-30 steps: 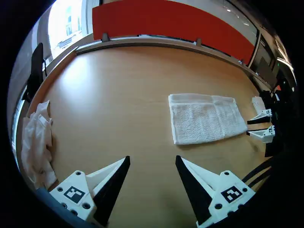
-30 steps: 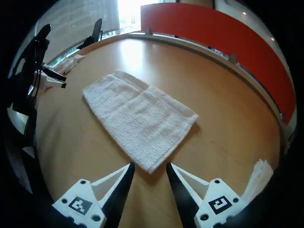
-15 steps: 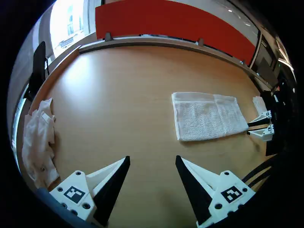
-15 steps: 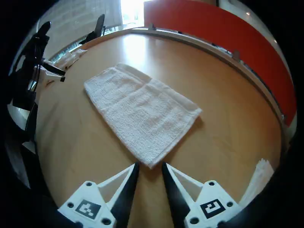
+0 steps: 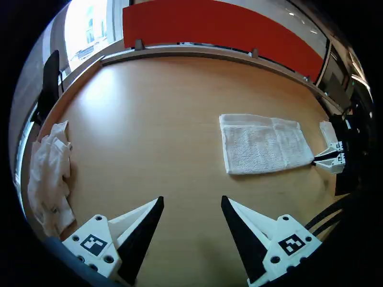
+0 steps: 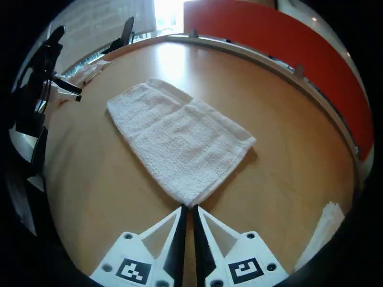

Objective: Fold towel

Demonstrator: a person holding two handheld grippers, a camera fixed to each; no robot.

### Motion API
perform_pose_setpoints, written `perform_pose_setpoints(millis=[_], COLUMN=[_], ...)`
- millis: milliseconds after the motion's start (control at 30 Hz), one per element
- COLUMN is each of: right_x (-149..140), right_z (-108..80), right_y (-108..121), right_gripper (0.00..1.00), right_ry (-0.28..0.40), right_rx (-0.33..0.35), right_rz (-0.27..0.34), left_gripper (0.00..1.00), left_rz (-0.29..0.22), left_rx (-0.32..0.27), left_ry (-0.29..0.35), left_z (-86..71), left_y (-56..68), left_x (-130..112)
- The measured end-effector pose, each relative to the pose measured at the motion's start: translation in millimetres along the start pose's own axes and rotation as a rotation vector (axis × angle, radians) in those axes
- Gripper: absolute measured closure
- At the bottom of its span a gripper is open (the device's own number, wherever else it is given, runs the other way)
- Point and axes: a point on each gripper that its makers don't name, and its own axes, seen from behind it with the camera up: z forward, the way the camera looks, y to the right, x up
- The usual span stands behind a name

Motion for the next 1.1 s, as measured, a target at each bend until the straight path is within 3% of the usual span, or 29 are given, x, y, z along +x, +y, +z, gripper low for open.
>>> perform_pose_setpoints(millis=[367,700,1100], right_x=[19.1,73.1,112.5], right_z=[-11.5,-38.9,-73.6], right_y=[6.2,15.9,26.6], right_gripper=[0.96,0.96,0.96], right_ry=[0.032,0.143,0.209], right_rx=[-0.029,-0.075,-0.116], right_rz=[-0.015,-0.053,-0.123], left_gripper=[0.12,0.12,0.12], left_rz=[-0.006,-0.014,-0.022], left_rx=[0.005,0.012,0.01], left_ry=[0.003,0.013,0.022], left_z=[-0.2,-2.7,-5.1], left_y=[-2.4,-6.3,-4.1], left_x=[0.3,5.5,10.1])
